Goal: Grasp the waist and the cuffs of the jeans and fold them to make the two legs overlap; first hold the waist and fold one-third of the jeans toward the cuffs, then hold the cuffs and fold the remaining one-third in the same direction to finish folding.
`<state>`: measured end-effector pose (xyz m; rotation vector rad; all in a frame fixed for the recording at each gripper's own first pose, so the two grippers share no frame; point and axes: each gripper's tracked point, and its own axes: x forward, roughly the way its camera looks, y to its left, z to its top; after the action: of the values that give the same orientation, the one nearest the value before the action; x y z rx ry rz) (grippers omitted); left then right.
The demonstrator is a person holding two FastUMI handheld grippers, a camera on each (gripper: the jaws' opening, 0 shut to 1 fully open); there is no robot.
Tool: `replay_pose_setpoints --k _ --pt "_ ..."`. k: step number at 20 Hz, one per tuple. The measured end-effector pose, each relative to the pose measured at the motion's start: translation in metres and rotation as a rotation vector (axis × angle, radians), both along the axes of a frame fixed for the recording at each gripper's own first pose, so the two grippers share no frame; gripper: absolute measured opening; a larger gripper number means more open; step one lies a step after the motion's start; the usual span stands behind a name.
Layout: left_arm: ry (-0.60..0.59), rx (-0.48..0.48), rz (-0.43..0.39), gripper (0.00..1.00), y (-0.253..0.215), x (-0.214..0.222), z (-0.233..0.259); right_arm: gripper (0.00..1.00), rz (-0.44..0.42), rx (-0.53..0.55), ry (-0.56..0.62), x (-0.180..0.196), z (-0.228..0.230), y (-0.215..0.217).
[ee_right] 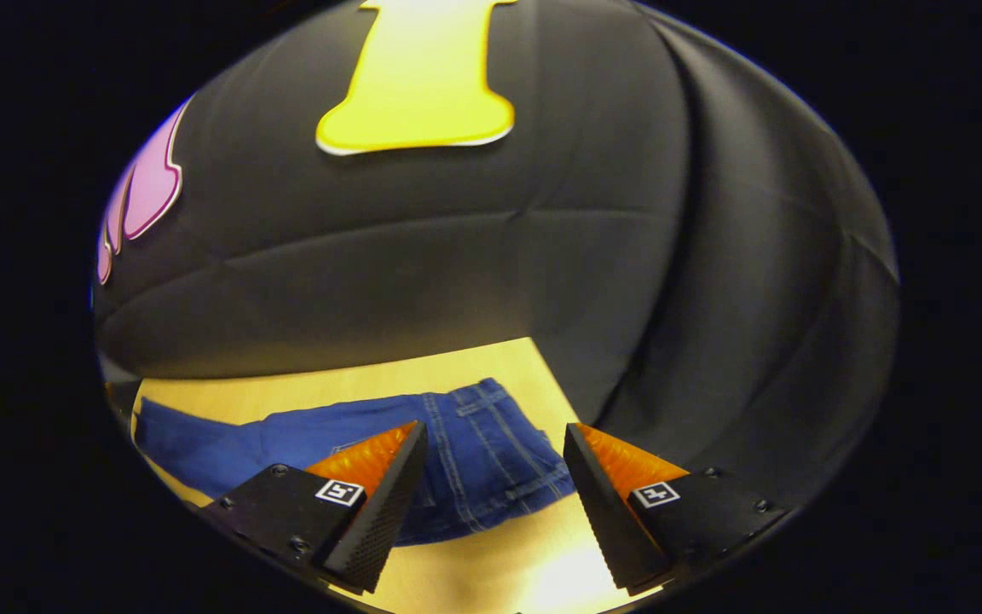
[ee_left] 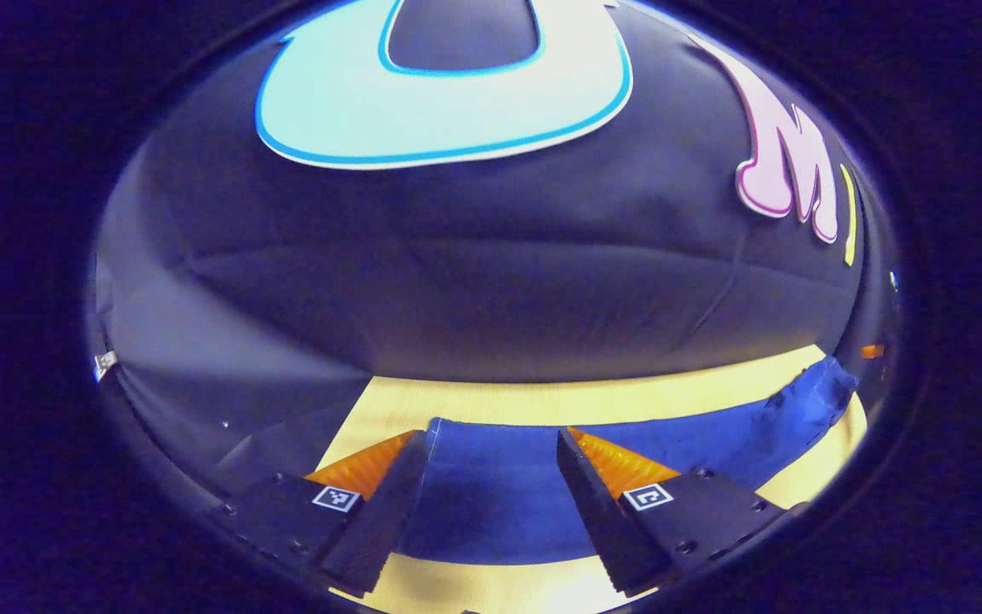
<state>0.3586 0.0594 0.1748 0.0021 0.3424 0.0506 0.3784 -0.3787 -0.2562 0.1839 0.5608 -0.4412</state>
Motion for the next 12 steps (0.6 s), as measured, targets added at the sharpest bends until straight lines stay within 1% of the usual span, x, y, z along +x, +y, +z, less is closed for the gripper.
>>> replay_pose_setpoints --k 1,3,4,7,8,10,11,12 --pt "-0.019 -0.037 -0.008 0.96 -0.012 -0.014 0.003 0.98 -0.061 0.041 -0.019 -0.005 -0.007 -0.004" --pt "-0.044 -0.074 -0.023 0.96 -0.034 -0.040 0.013 0.97 -0.127 0.120 0.009 -0.017 -0.036 -0.010" --pt "-0.044 -0.085 -0.030 0.96 -0.042 -0.051 0.013 0.98 -0.143 0.144 0.036 -0.018 -0.051 -0.014" --pt "-0.035 -0.137 -0.053 0.97 -0.068 -0.072 0.008 0.98 -0.173 0.165 0.041 -0.009 -0.076 -0.018" --pt "-0.028 -0.172 -0.057 0.97 -0.075 -0.073 0.005 0.98 -0.186 0.171 0.031 -0.009 -0.074 -0.021" --pt "-0.015 -0.253 -0.009 0.97 -0.083 -0.077 0.000 0.98 -0.221 0.188 0.034 -0.016 -0.073 -0.024" --pt "-0.022 -0.314 -0.017 0.97 -0.089 -0.077 0.000 0.98 -0.227 0.219 0.047 -0.015 -0.076 -0.020" --pt "-0.033 -0.371 -0.033 0.97 -0.098 -0.078 0.003 0.98 -0.216 0.210 0.019 -0.013 -0.068 -0.022"
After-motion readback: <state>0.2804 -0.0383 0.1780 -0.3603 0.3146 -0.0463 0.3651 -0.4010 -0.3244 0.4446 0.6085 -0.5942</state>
